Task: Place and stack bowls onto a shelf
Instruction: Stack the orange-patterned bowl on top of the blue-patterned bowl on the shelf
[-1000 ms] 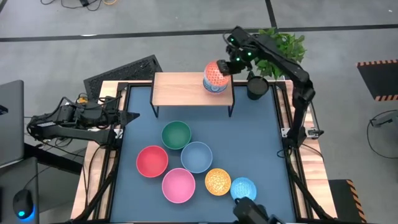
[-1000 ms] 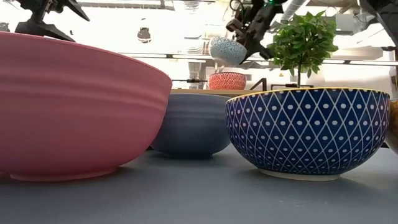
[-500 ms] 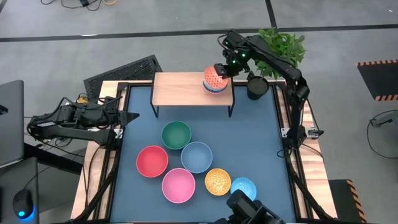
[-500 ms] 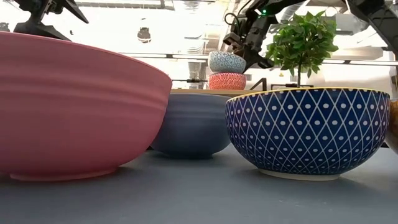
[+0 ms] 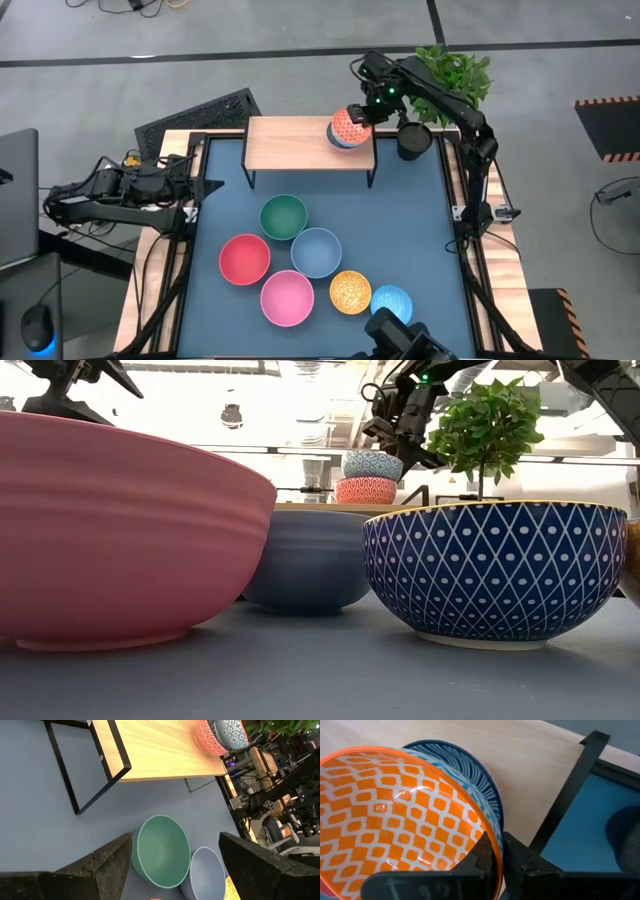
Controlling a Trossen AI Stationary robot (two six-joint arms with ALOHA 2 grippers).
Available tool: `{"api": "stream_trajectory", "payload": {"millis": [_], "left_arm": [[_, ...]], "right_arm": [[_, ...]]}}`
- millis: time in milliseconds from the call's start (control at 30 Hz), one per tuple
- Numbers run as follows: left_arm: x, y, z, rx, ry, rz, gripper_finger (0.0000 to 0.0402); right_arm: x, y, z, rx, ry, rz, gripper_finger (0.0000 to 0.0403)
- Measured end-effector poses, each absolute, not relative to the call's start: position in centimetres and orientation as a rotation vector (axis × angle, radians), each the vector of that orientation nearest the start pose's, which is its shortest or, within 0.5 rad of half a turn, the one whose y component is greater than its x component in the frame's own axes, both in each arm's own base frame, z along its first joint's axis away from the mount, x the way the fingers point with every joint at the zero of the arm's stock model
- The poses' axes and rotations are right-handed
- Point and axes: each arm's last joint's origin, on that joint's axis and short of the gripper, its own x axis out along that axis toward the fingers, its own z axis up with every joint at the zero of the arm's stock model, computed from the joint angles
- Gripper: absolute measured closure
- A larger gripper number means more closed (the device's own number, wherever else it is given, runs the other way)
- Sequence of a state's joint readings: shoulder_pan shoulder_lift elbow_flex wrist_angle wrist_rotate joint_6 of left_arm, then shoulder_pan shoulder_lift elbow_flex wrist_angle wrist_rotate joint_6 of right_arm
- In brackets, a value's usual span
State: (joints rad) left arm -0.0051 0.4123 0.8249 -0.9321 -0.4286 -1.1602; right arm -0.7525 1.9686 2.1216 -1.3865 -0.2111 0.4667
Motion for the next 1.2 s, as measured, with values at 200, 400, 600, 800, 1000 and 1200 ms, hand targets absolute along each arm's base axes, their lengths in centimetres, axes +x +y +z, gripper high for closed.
{"api": "stream_trajectory", "payload": {"millis": [200, 400, 600, 800, 1000, 1200], "left_arm": [[6.02, 1.18, 31.58, -1.004, 0.208, 0.656, 0.0118], [6.02, 1.18, 31.58, -1.007, 0.208, 0.657, 0.0118], [6.02, 1.18, 31.57, -1.007, 0.208, 0.657, 0.0118], [6.01, 1.18, 31.57, -1.007, 0.209, 0.656, 0.0118], [5.99, 1.17, 31.53, -1.005, 0.214, 0.659, 0.0118], [6.00, 1.16, 31.53, -1.000, 0.219, 0.653, 0.0118]], "right_arm": [[28.64, -26.11, 35.30, 0.980, 0.993, -0.739, 0.0363], [28.87, -26.25, 35.40, 0.966, 0.967, -0.733, 0.0363], [28.92, -26.28, 35.42, 0.969, 0.959, -0.735, 0.0333], [28.91, -26.24, 35.41, 0.976, 0.961, -0.730, 0.0326], [29.15, -25.99, 35.46, 0.975, 0.962, -0.688, 0.0327], [29.59, -25.57, 35.48, 0.929, 0.973, -0.645, 0.0316]]}}
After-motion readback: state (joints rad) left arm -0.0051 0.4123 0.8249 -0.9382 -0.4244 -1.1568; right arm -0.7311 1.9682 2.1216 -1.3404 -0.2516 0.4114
